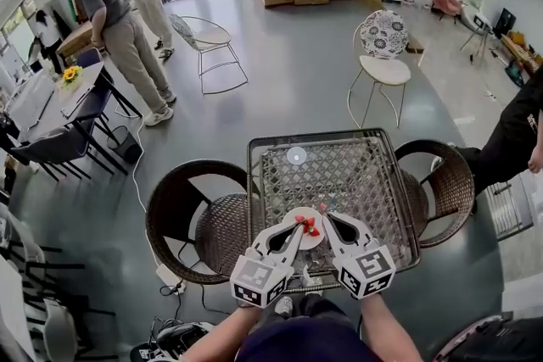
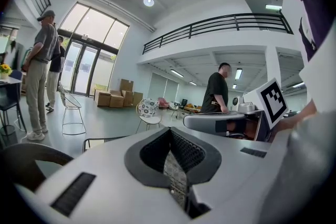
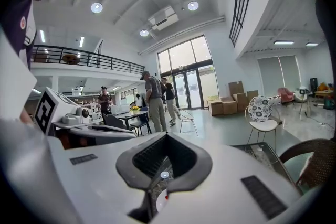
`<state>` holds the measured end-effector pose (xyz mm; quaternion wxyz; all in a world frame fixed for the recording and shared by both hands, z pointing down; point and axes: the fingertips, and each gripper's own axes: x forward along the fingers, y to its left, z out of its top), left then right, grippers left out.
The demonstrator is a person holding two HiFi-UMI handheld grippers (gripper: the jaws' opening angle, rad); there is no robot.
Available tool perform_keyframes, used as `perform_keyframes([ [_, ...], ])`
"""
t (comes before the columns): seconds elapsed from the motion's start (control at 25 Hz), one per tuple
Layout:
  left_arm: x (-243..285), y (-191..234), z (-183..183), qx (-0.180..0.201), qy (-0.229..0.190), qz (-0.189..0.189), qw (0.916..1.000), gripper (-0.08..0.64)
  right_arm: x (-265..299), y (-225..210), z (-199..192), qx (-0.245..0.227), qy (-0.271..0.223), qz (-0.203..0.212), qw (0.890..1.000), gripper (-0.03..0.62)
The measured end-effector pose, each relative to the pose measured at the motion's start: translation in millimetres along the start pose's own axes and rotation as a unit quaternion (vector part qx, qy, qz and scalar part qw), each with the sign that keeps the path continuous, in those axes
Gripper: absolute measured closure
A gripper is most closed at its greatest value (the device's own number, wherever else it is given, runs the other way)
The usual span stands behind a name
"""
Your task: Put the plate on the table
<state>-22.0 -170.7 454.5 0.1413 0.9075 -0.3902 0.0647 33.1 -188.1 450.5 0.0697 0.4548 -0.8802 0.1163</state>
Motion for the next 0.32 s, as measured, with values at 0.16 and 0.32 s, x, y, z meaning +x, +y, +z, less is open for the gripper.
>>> perform_keyframes([
  [0.16, -2.9, -3.1, 0.6, -0.002, 0.000, 0.000, 1.0000, 0.552, -1.7, 3.5, 0.7, 0.000, -0.002, 0.002, 1.000, 0.588],
  [0.32, -3.9, -5.4, -3.3, -0.003, 0.001, 0.000, 1.0000, 0.552, -2.6, 5.5, -2.4, 0.000, -0.004, 0.004, 1.000, 0.588],
])
